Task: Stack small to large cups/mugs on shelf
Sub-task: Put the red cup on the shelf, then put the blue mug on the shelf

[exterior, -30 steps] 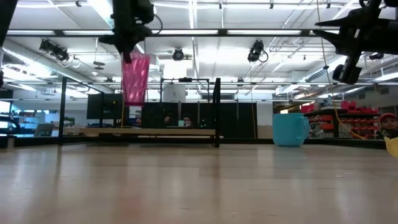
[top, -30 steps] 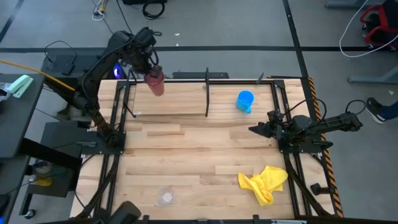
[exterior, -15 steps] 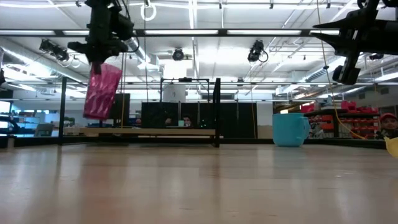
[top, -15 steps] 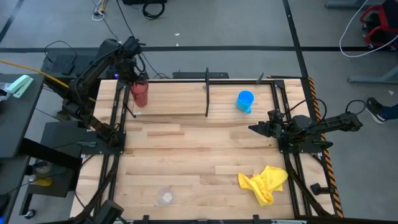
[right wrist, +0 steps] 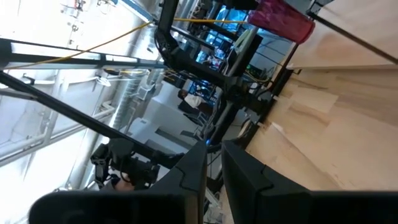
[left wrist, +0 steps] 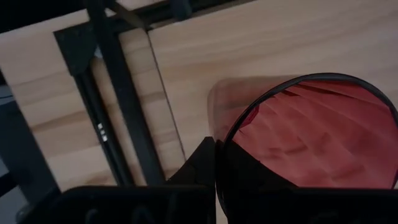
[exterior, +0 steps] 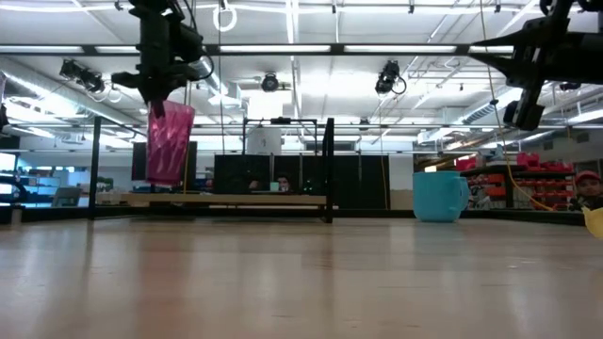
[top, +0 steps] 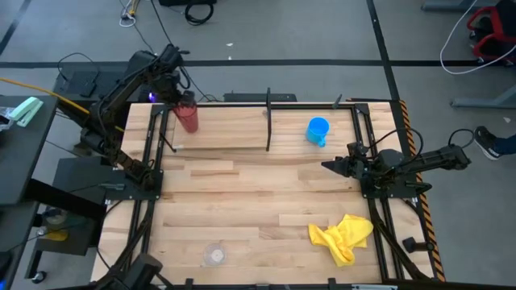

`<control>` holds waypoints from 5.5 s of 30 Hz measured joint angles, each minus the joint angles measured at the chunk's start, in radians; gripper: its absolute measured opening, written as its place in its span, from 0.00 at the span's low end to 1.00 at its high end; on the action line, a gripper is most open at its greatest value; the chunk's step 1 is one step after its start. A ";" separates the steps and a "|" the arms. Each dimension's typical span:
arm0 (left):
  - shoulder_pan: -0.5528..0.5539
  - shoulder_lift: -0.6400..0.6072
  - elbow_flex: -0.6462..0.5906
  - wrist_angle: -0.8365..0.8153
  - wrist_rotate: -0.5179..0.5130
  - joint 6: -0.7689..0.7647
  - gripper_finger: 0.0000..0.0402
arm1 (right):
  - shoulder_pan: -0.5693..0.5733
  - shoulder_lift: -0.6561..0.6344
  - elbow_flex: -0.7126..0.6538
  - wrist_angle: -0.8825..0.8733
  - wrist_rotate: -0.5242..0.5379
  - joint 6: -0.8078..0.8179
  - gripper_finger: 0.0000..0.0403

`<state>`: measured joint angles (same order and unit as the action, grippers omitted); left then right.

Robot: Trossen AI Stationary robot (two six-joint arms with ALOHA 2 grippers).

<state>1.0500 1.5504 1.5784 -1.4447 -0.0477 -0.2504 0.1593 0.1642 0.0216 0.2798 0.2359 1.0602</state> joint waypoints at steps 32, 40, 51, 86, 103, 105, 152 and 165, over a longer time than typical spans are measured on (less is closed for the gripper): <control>0.014 0.073 0.000 -0.017 0.025 0.011 0.05 | 0.000 0.045 0.000 -0.001 0.000 -0.010 0.14; 0.014 0.074 0.000 -0.016 0.022 0.011 0.19 | 0.000 0.045 0.000 -0.001 0.000 -0.016 0.14; 0.014 0.074 0.000 -0.005 0.015 0.011 0.23 | 0.000 0.045 0.000 -0.001 0.000 -0.032 0.14; -0.051 -0.226 0.070 -0.036 0.127 -0.034 0.34 | 0.000 0.046 0.122 0.261 0.056 -0.338 0.14; -0.603 -0.421 0.070 0.013 0.073 -0.299 0.28 | 0.000 0.249 0.800 -0.498 0.351 -0.582 0.14; -0.691 -0.420 0.070 0.017 0.025 -0.329 0.28 | 0.000 0.306 0.911 -0.681 0.396 -0.530 0.14; -1.218 -0.418 -0.441 0.502 -0.222 -0.627 0.25 | -1.093 1.220 1.324 -1.537 -0.285 -0.780 0.07; -1.217 -0.418 -0.441 0.501 -0.295 -0.590 0.24 | -1.025 1.223 1.118 -1.356 -0.283 -0.671 0.09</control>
<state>-0.1669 1.1320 1.1378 -0.9440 -0.3423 -0.8409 -0.8661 1.3876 1.1396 -1.0763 -0.0468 0.3895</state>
